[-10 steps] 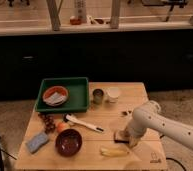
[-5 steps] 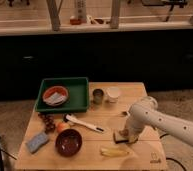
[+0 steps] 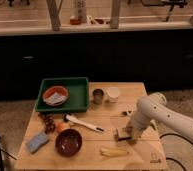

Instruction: Place eraser in paper cup

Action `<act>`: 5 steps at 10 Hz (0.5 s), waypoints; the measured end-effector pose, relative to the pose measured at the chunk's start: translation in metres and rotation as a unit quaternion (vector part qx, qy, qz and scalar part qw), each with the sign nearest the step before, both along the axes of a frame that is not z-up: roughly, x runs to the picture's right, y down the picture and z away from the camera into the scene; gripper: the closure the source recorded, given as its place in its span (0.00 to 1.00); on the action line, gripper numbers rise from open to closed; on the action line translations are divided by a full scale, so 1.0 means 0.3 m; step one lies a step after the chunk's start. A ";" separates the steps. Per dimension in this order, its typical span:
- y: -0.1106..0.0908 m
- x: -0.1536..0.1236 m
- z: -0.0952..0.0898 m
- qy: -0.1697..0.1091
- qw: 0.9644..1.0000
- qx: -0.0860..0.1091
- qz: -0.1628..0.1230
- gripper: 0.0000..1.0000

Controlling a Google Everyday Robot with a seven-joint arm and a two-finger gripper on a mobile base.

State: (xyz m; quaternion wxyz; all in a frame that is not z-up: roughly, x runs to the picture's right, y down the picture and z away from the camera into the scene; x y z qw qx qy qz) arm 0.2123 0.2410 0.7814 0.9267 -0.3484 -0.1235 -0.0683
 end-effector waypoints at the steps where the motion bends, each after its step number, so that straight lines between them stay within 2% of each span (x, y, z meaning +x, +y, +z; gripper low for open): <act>1: -0.009 0.001 -0.002 -0.006 1.000 0.000 0.002 1.00; 5: -0.065 0.033 -0.003 -0.019 1.000 0.004 0.017 1.00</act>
